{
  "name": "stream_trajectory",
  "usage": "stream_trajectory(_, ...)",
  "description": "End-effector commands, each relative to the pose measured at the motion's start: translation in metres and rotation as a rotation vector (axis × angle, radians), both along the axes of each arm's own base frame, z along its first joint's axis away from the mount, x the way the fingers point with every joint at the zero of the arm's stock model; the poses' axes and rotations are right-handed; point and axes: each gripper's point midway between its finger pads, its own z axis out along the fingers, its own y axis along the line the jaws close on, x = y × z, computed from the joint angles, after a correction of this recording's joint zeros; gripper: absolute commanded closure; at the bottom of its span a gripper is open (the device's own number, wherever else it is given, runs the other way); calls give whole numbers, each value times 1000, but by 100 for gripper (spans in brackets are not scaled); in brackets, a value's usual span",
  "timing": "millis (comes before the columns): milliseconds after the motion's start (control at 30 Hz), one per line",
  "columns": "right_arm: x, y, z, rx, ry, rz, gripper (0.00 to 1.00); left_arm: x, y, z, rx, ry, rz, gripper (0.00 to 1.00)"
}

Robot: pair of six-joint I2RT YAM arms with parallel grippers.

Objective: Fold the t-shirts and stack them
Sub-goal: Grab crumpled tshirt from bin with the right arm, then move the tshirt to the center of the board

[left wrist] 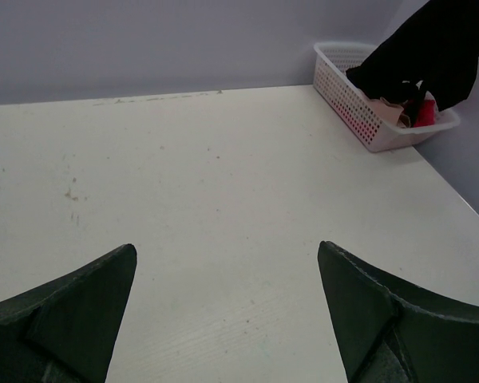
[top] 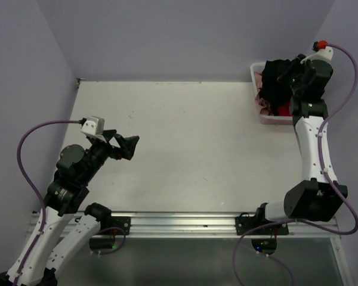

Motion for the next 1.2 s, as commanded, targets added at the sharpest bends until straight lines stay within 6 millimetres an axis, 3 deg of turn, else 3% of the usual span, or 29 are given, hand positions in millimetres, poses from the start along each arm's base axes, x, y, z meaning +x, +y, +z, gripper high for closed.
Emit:
stream_trajectory(0,-38,32,99,-37,-311,133,100,2,-6,9,-27,-28,-22,0)
stream_trajectory(100,-58,46,130,-42,-401,188,100,3,-6,7,-23,-24,-19,0)
stream_trajectory(267,-114,83,191,-49,-567,364,100,4,-7,6,-25,-20,-23,0)
stream_trajectory(367,-143,104,217,-49,-635,479,100,5,-8,7,-28,-22,-26,0)
stream_trajectory(667,-194,146,262,-45,-739,746,100,5,-8,16,-35,-43,-24,0)
stream_trajectory(967,-200,172,293,-4,-771,969,100,-1,-2,32,-41,-74,-7,0)
stream_trajectory(1100,-188,183,298,17,-765,1013,100,-4,1,32,-43,-75,1,0)
stream_trajectory(1133,-170,185,290,43,-718,1013,100,-4,2,33,-43,-76,2,0)
stream_trajectory(1167,-176,194,297,34,-733,1035,100,-5,2,32,-43,-73,4,0)
